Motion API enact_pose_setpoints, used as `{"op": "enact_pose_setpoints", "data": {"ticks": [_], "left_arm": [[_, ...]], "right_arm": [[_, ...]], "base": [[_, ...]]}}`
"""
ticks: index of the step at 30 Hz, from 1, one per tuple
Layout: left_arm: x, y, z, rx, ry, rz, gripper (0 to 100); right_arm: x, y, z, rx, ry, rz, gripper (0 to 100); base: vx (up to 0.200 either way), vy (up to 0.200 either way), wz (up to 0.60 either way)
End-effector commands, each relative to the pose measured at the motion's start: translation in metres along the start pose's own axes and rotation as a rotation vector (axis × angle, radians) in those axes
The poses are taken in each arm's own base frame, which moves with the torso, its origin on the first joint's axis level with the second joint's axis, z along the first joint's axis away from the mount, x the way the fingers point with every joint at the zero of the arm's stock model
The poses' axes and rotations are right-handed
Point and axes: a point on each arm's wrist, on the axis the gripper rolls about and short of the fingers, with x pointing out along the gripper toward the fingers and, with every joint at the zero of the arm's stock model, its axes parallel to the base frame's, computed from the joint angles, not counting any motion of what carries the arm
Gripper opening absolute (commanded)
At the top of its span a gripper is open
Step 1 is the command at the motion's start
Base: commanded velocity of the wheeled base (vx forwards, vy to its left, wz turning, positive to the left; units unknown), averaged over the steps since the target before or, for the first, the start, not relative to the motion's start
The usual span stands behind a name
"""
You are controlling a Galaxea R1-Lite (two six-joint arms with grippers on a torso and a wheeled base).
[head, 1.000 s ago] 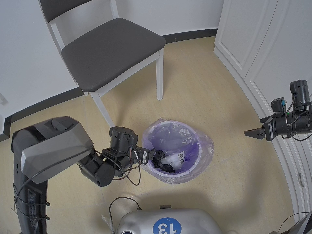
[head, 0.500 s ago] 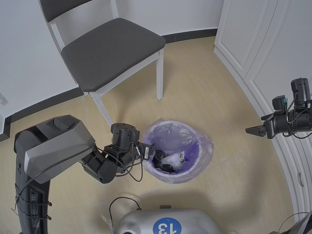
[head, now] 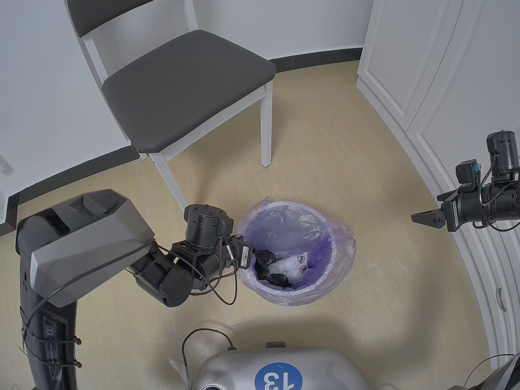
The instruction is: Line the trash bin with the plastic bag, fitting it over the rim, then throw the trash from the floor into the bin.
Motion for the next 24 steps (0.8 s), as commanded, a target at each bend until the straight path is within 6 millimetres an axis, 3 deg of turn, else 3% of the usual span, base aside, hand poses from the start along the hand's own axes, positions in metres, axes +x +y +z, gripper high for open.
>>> {"op": "enact_pose_setpoints", "data": {"ticks": [1, 7, 12, 17, 24], "left_arm": [[-0.011, 0.008, 0.005, -0.011, -0.006, 0.016, 0], [-0.010, 0.046, -0.006, -0.057, 0.029, 0.083, 0], [0.000, 0.066, -0.020, -0.080, 0.070, 0.018, 0], [0.017, 0.067, -0.037, -0.086, 0.099, 0.011, 0], [0.064, 0.065, -0.073, -0.094, 0.118, -0.015, 0]], "right_arm": [[0.000, 0.000, 0.000, -0.001, -0.002, 0.000, 100], [0.001, -0.001, -0.001, -0.009, 0.004, -0.001, 100], [0.005, -0.001, -0.002, -0.007, 0.016, 0.002, 100], [0.012, -0.003, -0.006, -0.001, 0.041, 0.005, 100], [0.033, -0.007, -0.014, 0.011, 0.100, -0.012, 100]], "base": [[0.000, 0.000, 0.00], [0.000, 0.000, 0.00], [0.000, 0.000, 0.00], [0.000, 0.000, 0.00], [0.000, 0.000, 0.00]]}}
